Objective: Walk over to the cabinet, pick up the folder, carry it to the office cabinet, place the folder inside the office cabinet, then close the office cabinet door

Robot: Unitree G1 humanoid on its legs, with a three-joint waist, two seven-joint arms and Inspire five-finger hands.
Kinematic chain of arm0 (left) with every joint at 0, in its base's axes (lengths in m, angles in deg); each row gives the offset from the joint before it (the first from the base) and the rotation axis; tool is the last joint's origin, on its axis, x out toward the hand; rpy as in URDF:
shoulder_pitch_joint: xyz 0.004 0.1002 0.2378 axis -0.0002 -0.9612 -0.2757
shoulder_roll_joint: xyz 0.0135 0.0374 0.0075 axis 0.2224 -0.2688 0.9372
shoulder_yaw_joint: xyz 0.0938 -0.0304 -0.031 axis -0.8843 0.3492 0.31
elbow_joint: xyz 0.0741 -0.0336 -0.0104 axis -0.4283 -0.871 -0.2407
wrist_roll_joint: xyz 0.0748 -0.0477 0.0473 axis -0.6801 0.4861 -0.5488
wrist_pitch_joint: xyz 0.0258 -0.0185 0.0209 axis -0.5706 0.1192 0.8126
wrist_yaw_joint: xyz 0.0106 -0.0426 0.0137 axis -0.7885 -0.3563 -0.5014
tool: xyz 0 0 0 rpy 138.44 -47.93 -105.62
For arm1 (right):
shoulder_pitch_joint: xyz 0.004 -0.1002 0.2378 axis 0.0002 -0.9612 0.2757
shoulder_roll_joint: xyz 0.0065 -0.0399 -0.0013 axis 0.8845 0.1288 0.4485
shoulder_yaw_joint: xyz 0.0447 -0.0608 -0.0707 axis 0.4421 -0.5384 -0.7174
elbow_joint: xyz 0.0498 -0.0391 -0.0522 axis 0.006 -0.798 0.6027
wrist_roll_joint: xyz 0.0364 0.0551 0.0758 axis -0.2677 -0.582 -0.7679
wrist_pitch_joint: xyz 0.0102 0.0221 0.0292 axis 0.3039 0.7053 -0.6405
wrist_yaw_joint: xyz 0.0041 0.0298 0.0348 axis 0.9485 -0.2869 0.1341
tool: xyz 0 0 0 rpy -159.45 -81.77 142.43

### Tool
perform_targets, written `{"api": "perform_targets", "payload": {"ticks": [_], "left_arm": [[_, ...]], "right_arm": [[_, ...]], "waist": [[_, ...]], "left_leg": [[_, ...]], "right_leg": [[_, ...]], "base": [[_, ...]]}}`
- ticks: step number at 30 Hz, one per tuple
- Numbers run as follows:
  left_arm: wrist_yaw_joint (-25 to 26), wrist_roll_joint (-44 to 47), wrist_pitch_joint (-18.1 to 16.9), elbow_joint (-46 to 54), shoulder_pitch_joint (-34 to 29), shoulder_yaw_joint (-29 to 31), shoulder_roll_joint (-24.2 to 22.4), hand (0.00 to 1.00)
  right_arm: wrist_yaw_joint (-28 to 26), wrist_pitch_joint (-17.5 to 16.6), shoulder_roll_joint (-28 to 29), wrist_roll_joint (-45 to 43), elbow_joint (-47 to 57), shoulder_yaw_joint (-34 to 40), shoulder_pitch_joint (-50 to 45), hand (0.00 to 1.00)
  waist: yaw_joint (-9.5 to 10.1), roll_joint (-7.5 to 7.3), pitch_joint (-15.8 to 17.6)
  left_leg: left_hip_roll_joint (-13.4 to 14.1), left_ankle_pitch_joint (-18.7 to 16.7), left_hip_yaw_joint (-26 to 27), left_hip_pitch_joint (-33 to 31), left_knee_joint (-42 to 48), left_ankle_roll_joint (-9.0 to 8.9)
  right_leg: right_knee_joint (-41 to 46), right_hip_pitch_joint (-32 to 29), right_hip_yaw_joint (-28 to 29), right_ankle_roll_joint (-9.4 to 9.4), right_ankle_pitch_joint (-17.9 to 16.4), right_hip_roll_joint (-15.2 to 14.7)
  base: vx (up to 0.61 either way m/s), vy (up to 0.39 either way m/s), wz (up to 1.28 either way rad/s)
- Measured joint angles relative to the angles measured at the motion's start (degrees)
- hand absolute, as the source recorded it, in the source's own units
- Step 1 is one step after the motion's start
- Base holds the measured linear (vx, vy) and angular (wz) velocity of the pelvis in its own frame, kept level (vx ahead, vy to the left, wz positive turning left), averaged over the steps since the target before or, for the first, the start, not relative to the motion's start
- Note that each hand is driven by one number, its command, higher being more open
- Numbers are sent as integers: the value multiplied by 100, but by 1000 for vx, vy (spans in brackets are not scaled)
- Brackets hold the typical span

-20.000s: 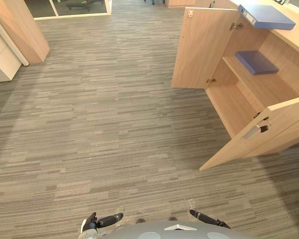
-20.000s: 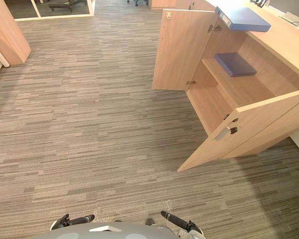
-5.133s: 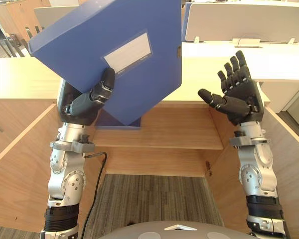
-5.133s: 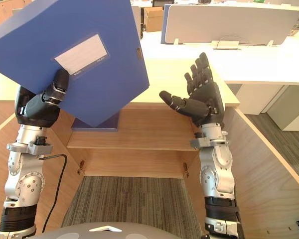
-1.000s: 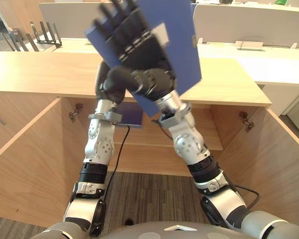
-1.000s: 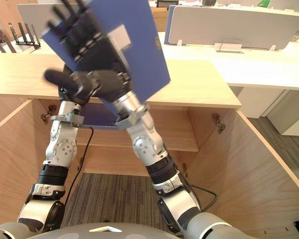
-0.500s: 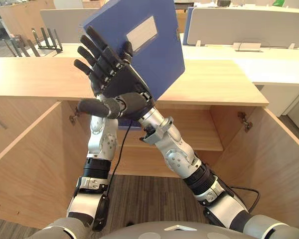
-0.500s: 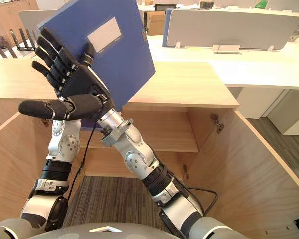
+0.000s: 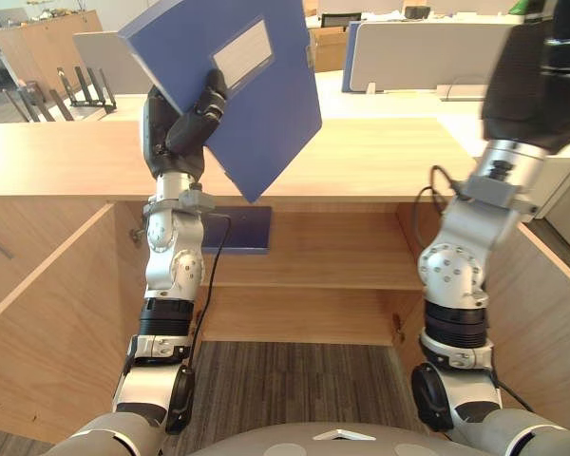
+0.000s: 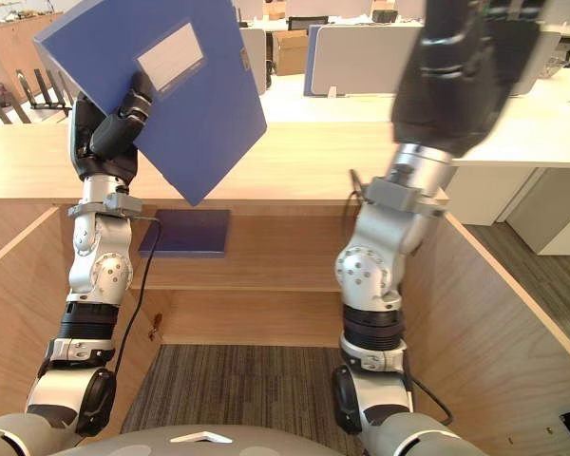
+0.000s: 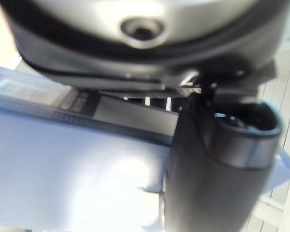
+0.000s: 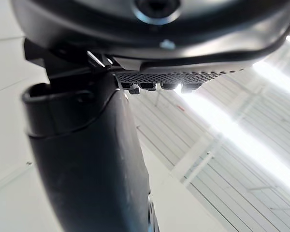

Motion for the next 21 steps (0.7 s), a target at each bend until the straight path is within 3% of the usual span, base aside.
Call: {"api": "perform_targets", "payload": {"ticks": [5, 11, 15, 21], "left_arm": [[-336, -12, 0, 441, -249, -34, 57, 0], [-855, 27, -72, 889, -334, -21, 658, 0], [-1451, 315, -109, 909, -400, -25, 1134, 0], [-2125, 804, -121, 734, -354, -158, 1487, 0]], "right_arm": [[237, 38, -615, 809, 179, 149, -2, 100], [259, 227, -1344, 1309, -23, 232, 29, 100], [-29, 491, -1983, 1234, -1096, 184, 557, 100], [-393, 760, -2465, 1035, -2016, -147, 1225, 100]], "waist": [[19, 50, -33], [90, 23, -68], [105, -76, -165], [213, -113, -193]], "left_leg": [[48, -4, 3, 34, -2, -7], [87, -7, 59, 58, -27, -10], [90, 2, 82, 57, -28, -9], [58, 17, 91, 56, -27, -11]], "right_leg": [[6, 42, -5, 0, 1, 51], [6, 8, 12, 2, 1, 47], [3, -5, 25, 13, 20, 47], [-2, -4, 35, 14, 47, 47]], "base": [[0, 0, -1], [0, 0, -2], [0, 0, -2], [0, 0, 0]]}}
